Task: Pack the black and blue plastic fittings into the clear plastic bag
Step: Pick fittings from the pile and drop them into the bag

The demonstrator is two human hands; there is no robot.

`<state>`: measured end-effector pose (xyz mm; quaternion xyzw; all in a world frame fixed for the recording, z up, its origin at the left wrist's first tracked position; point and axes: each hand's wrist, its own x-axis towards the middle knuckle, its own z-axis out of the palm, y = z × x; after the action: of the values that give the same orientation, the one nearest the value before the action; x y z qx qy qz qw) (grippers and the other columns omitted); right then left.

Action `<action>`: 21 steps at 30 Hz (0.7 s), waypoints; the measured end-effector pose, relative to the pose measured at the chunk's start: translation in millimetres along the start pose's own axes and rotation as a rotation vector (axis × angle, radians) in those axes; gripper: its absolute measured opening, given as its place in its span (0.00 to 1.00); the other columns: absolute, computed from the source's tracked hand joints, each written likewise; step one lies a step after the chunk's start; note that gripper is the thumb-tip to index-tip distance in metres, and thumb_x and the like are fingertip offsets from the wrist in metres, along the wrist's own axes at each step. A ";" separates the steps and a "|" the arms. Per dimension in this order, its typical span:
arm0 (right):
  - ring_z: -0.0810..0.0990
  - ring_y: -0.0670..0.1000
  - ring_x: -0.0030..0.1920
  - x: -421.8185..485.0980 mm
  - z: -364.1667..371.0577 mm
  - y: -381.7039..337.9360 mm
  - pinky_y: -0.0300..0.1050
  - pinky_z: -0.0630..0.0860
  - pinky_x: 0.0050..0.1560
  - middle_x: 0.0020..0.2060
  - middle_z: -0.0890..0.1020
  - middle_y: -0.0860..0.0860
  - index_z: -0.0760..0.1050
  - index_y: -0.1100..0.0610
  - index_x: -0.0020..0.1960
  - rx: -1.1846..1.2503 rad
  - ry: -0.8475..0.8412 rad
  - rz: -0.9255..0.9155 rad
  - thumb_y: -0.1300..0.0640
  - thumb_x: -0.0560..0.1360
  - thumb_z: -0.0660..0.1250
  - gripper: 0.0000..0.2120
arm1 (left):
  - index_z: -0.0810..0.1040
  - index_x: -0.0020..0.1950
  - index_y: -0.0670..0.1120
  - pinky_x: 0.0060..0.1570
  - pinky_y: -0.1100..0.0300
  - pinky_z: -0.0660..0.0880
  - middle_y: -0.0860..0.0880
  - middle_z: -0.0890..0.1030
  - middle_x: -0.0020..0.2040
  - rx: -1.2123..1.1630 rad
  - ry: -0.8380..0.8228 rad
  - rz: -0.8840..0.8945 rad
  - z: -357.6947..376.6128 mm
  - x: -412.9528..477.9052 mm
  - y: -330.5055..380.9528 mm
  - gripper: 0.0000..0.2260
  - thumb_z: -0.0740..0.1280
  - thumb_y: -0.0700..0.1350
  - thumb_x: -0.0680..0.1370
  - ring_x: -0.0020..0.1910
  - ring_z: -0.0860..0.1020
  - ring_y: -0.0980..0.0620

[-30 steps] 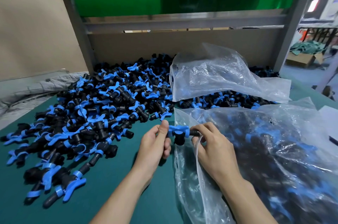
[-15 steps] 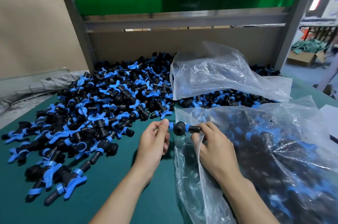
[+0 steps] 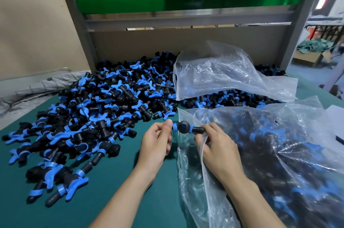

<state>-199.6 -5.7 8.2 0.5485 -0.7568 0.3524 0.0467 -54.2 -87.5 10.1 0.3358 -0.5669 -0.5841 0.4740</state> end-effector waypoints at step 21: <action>0.78 0.51 0.50 0.9 -12.2 -4.8 0.53 0.76 0.48 0.52 0.78 0.42 0.77 0.49 0.57 0.182 0.057 -0.102 0.64 0.79 0.65 0.13 | 0.74 0.46 0.45 0.25 0.65 0.66 0.52 0.75 0.33 -0.112 0.186 -0.041 -9.2 1.7 8.5 0.07 0.64 0.47 0.81 0.27 0.70 0.57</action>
<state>-199.7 0.0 20.0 0.5781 -0.6910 0.4324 0.0362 -44.7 -91.5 17.5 0.3732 -0.4797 -0.5908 0.5307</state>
